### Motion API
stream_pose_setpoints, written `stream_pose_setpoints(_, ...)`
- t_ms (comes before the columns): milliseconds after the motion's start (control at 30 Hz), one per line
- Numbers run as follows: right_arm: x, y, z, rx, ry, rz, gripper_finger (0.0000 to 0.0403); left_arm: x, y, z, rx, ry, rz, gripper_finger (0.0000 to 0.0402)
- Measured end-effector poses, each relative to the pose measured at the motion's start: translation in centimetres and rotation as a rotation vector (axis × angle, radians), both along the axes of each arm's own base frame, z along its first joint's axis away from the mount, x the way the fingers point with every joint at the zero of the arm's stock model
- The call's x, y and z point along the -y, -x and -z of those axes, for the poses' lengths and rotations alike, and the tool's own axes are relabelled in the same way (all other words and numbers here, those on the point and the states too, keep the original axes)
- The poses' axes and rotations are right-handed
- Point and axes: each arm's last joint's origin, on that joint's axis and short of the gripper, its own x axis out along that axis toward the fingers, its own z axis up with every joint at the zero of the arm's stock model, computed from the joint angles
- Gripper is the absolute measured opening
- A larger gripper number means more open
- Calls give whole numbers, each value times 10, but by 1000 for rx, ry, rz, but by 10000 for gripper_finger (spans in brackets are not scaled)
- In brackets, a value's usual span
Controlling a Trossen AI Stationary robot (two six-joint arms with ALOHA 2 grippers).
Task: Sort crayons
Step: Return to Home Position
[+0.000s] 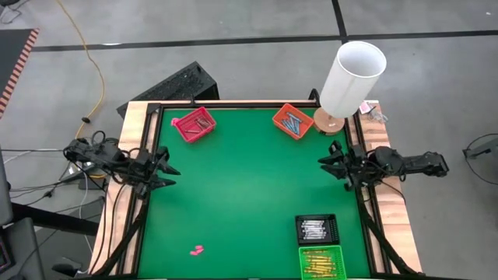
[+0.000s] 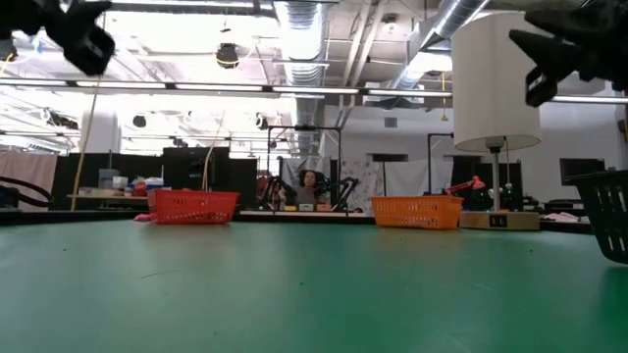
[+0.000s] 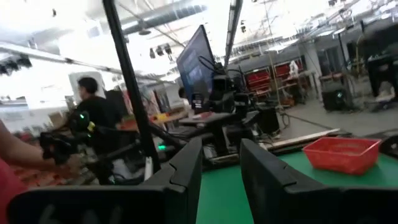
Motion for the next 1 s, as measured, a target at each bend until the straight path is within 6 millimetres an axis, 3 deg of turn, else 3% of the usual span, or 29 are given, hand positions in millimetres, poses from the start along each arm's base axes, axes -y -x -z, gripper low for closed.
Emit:
stream_pose_setpoints(267, 0, -1, 2, -22, 71, 15, 123, 11, -25, 63, 11, 107, 44, 149)
stream_pose_setpoints(633, 0, -3, 12, -118, 93, 16, 123, 10, -25, 65, -2, 96, 21, 149)
stream_pose_setpoints(1000, 0, -4, 25, -250, 134, 22, 123, 9, -26, 71, -90, 194, -25, 149)
